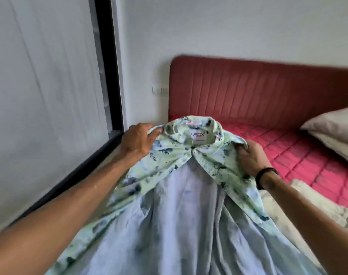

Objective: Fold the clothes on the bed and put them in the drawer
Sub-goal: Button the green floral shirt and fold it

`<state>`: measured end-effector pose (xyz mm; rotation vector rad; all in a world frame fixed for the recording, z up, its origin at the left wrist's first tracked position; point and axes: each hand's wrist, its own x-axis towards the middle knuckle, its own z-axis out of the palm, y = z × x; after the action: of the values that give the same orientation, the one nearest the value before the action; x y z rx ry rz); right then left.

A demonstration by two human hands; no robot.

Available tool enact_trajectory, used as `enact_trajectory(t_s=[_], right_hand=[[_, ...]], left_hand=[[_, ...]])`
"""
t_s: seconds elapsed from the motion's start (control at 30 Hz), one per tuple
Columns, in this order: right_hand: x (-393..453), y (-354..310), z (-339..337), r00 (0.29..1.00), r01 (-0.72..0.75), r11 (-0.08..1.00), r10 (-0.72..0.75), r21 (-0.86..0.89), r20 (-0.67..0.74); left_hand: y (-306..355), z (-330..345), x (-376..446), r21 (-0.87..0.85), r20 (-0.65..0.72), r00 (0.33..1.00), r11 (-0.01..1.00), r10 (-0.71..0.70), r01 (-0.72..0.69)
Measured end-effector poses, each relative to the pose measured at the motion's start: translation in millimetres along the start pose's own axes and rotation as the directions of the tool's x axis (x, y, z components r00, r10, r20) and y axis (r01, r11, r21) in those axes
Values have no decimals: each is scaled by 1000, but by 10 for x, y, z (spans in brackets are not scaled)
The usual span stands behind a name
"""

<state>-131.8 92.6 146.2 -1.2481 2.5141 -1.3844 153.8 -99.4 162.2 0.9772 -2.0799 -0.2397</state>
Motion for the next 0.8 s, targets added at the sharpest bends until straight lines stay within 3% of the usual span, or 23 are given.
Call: enact_trajectory(t_s=[0.1, 0.2, 0.3, 0.4, 0.47, 0.5, 0.53, 0.6, 0.7, 0.8], right_hand=[[369, -913, -712, 981, 150, 978, -129, 146, -143], [418, -1687, -1432, 957, 290, 932, -289, 216, -37], [339, -2148, -2041, 903, 429, 884, -415, 187, -109], [274, -2353, -2502, 886, 462, 881, -455, 101, -90], [226, -2444, -2716, 861, 497, 866, -486, 50, -153], [210, -2482, -2791, 846, 518, 855, -504, 40, -173], [177, -2524, -2832, 834, 538, 843, -527, 27, -163], [111, -2618, -2899, 817, 570, 819, -556, 66, -152], [25, -2727, -3092, 813, 581, 788, -546, 204, -204], [-46, -2748, -3304, 758, 611, 789, -555, 72, -343]], left_hand=[[468, -837, 728, 72, -183, 978, 993, 102, -90], [880, -1689, 1192, 77, -366, 916, 987, 162, -144], [1204, -2308, 1306, 131, -398, 863, 951, 309, -280], [1466, -2734, 1192, 426, -295, 726, 766, 621, -481], [1587, -2923, 1185, 479, -342, 651, 722, 678, -499], [1659, -2982, 1196, 464, -414, 632, 749, 655, -473], [1743, -3034, 1233, 425, -484, 639, 799, 597, -425], [1972, -3140, 1284, 327, -533, 716, 890, 451, -317], [2290, -3378, 1261, 250, -488, 816, 946, 309, -208], [2463, -3635, 1202, 206, -425, 859, 955, 286, -215]])
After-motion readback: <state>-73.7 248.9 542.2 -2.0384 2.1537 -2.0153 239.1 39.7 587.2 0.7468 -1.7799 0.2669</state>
